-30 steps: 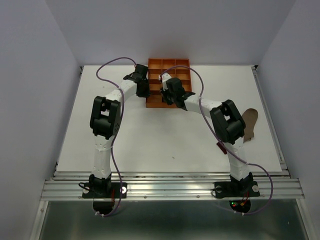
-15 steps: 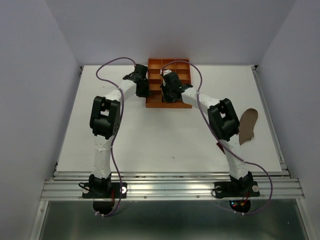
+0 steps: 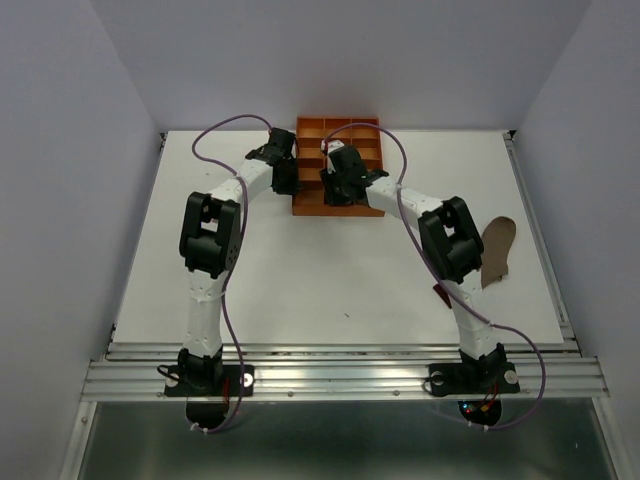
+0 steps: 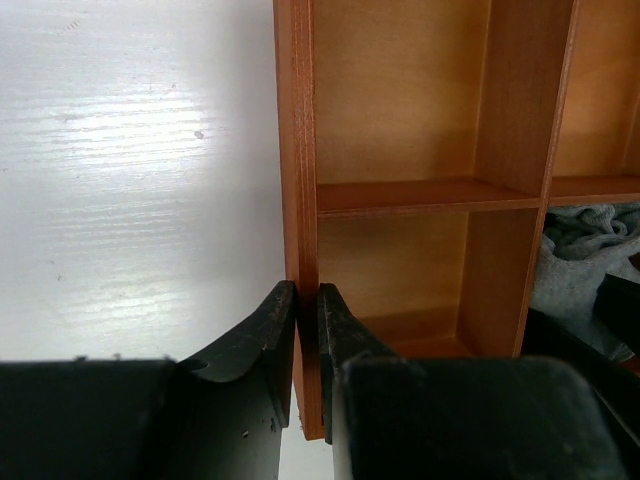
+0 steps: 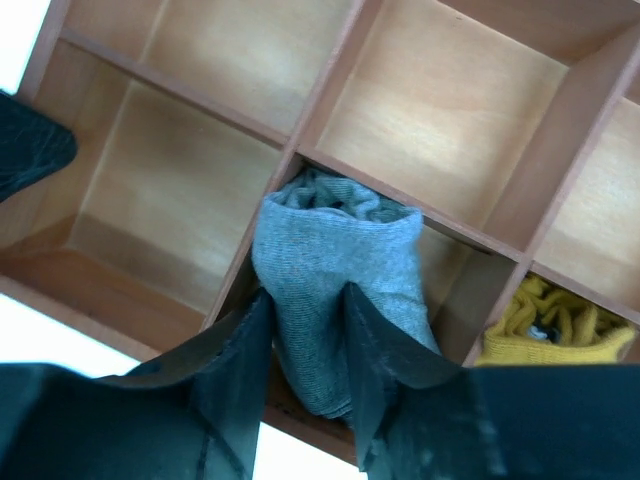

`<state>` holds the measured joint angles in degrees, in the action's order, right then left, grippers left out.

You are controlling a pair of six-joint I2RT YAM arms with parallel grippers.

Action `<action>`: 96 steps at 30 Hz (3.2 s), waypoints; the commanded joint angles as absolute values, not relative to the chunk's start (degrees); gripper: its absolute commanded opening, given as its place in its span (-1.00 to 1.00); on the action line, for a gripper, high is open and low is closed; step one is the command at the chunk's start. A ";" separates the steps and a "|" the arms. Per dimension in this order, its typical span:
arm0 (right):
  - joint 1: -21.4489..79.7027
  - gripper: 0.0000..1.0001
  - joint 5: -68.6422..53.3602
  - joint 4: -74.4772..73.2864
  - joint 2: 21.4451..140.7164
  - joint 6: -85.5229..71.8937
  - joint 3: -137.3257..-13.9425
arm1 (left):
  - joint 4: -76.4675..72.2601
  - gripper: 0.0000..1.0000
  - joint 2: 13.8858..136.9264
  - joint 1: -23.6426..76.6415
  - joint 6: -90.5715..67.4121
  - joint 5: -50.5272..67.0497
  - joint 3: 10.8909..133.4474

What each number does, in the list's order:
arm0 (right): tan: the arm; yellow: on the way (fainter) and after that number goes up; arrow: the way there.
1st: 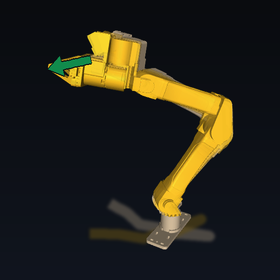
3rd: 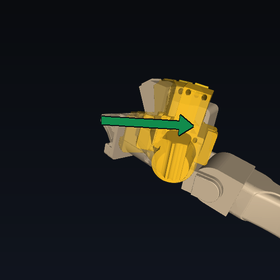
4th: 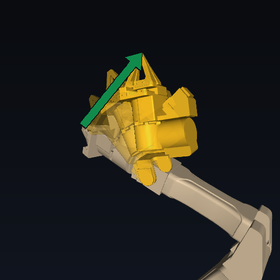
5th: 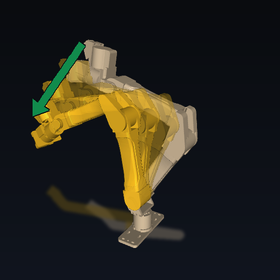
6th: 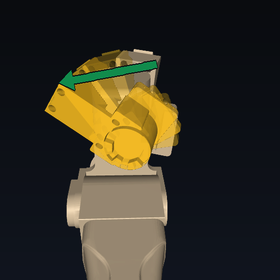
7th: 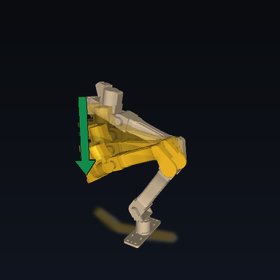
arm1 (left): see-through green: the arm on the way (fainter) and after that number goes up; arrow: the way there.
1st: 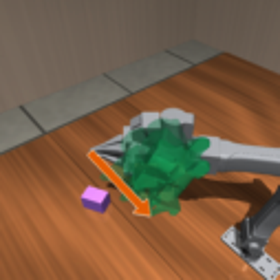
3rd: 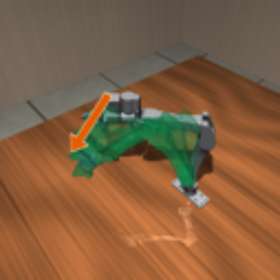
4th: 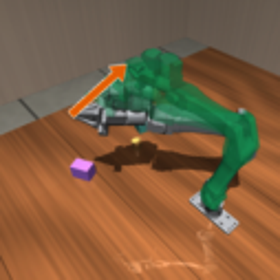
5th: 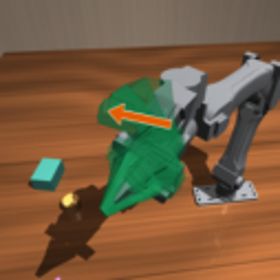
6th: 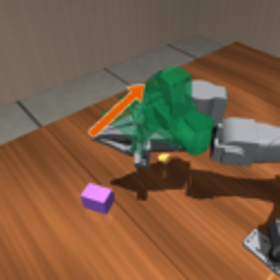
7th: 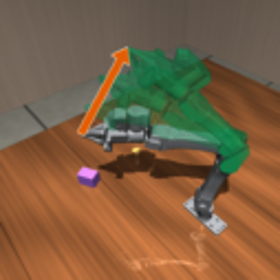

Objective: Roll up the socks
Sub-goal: Place the sock in the storage box.

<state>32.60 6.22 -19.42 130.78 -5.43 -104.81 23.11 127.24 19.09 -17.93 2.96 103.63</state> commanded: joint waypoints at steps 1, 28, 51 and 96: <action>31.46 -0.15 2.37 -32.08 132.98 -4.04 -101.24 | 20.92 -1.00 128.58 18.81 -19.25 4.39 104.15; 29.79 0.02 1.23 -26.81 124.89 -3.78 -109.51 | 21.09 -1.00 128.32 18.72 -19.51 4.75 104.76; 29.27 -0.31 0.44 -22.85 131.74 -6.24 -118.92 | 21.97 -1.00 129.64 18.81 -18.98 5.27 106.08; 29.79 0.28 12.13 -25.75 130.17 -5.80 -124.72 | 20.92 -0.67 127.89 18.72 -21.97 3.17 107.23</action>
